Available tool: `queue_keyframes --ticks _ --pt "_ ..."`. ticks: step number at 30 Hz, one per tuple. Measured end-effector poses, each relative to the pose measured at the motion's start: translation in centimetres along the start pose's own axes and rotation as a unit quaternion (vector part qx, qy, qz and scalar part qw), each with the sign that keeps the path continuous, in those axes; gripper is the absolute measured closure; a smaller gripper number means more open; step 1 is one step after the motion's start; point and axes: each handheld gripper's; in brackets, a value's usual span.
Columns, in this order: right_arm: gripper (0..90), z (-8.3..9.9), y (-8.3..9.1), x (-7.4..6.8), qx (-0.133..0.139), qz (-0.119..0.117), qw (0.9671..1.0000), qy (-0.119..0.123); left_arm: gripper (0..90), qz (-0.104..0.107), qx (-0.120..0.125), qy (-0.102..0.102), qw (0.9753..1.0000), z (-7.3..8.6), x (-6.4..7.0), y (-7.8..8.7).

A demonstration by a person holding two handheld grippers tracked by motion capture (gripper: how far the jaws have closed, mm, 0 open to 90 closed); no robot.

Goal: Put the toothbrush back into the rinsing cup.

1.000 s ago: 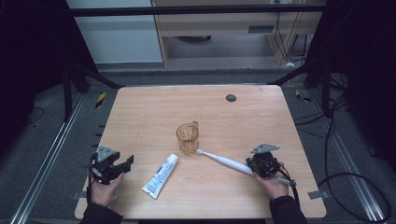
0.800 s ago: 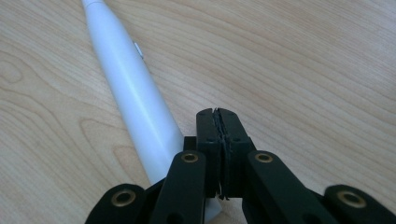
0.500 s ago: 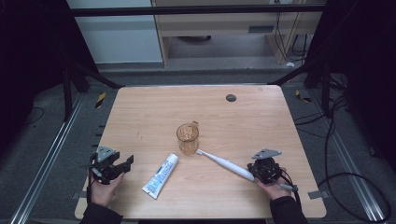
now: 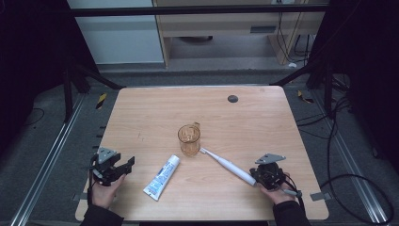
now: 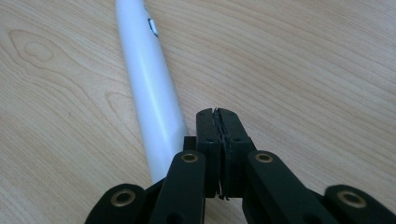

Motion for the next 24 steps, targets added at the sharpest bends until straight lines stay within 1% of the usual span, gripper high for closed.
queue_keyframes --ticks 6,8,10,15,18,19,20,22,23,24 --pt "88.1 0.0 0.0 0.1 -0.001 0.0 1.0 -0.002 38.5 0.0 0.0 -0.002 1.0 0.0 0.0 0.0" --pt "87.6 -0.2 0.1 0.2 0.006 0.001 1.0 -0.003 38.4 0.0 -0.001 -0.003 1.0 0.0 0.0 0.0" --pt "87.5 -0.2 0.2 0.3 0.005 0.003 1.0 -0.006 38.4 -0.001 -0.001 -0.004 1.0 0.0 0.0 -0.1" --pt "85.8 -0.8 0.8 1.0 0.025 0.01 0.9996 -0.01 37.3 -0.003 0.003 -0.01 0.9999 0.0 0.0 -0.2" --pt "83.3 -1.4 1.4 1.5 0.037 0.013 0.9991 -0.012 35.8 -0.01 0.003 -0.019 0.9998 0.0 0.1 -0.3" --pt "83.3 -1.4 1.4 1.5 0.037 0.013 0.9991 -0.012 35.6 -0.01 0.003 -0.019 0.9998 0.0 0.1 -0.3" --pt "81.3 -1.9 1.7 1.8 0.044 0.014 0.9988 -0.015 35.5 -0.013 0.0 -0.025 0.9996 0.1 0.1 -0.4" --pt "80.3 -2.1 1.8 1.8 0.046 0.011 0.9987 -0.018 35.5 -0.017 -0.003 -0.028 0.9994 0.1 0.2 -0.4" --pt "78.6 -3.0 1.9 1.9 0.052 0.007 0.9985 -0.017 35.7 -0.019 -0.005 -0.031 0.9993 0.0 0.2 -0.4" --pt "78.6 -3.0 1.9 1.9 0.052 0.007 0.9985 -0.017 35.7 -0.02 -0.006 -0.032 0.9993 0.0 0.2 -0.4"
Point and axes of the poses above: each handheld gripper's, and its own axes: y roughly backward along the jaws, z roughly out of its underside, x roughly to its right, and after that the axes turned 4 degrees about z, right-handed
